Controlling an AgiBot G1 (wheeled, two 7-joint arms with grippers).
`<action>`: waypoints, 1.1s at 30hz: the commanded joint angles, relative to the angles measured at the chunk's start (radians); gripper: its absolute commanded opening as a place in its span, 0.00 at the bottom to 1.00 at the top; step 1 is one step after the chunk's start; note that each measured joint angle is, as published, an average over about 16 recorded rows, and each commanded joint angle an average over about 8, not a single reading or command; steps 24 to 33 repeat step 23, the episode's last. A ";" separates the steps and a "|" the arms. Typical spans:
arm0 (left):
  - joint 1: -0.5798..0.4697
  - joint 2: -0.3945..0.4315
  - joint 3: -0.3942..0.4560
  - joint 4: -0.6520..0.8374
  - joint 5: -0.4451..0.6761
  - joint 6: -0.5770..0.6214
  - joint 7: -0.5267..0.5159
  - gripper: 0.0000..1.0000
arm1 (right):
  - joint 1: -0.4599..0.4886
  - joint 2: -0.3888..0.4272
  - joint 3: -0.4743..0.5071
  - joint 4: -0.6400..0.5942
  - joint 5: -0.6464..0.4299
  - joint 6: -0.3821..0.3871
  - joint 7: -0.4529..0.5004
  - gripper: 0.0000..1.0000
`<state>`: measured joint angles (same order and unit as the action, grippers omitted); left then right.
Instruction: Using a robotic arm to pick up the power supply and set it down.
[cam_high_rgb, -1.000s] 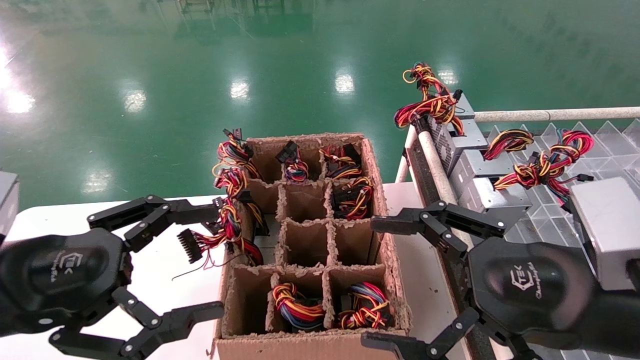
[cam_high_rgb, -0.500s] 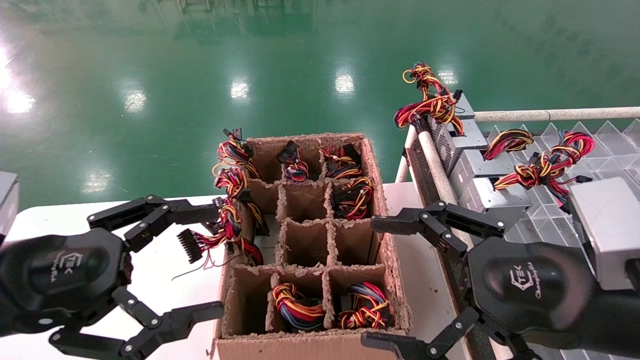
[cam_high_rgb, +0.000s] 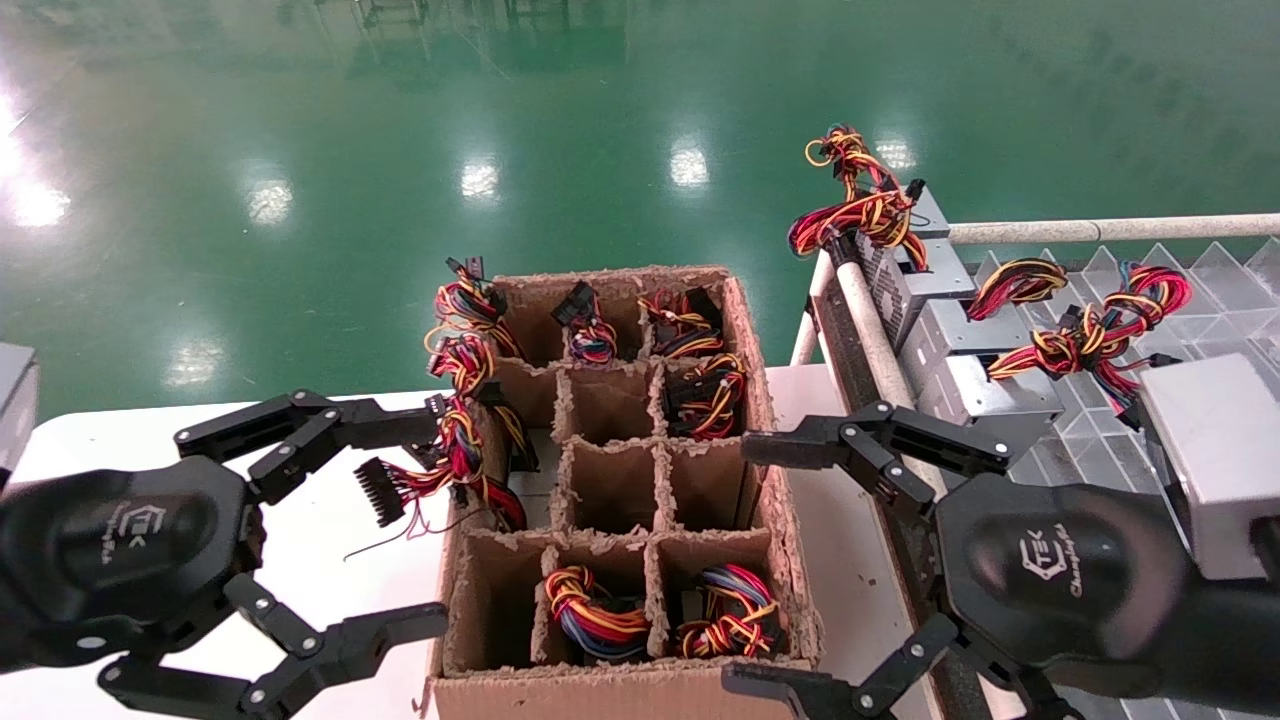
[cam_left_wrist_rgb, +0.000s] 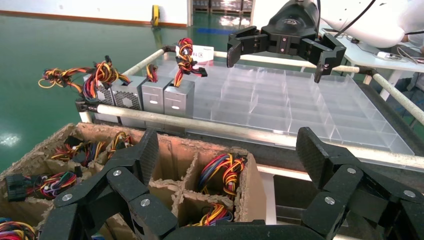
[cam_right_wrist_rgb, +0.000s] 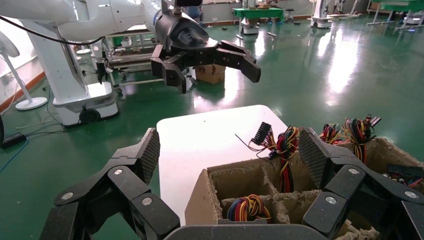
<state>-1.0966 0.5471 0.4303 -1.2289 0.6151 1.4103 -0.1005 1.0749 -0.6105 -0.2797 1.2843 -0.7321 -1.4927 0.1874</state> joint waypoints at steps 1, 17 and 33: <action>0.000 0.000 0.000 0.000 0.000 0.000 0.000 1.00 | 0.000 0.000 0.000 0.000 0.000 0.000 0.000 1.00; 0.000 0.000 0.000 0.000 0.000 0.000 0.000 1.00 | 0.000 0.000 0.000 0.000 0.000 0.000 0.000 1.00; 0.000 0.000 0.000 0.000 0.000 0.000 0.000 1.00 | 0.000 0.000 0.000 0.000 0.000 0.000 0.000 1.00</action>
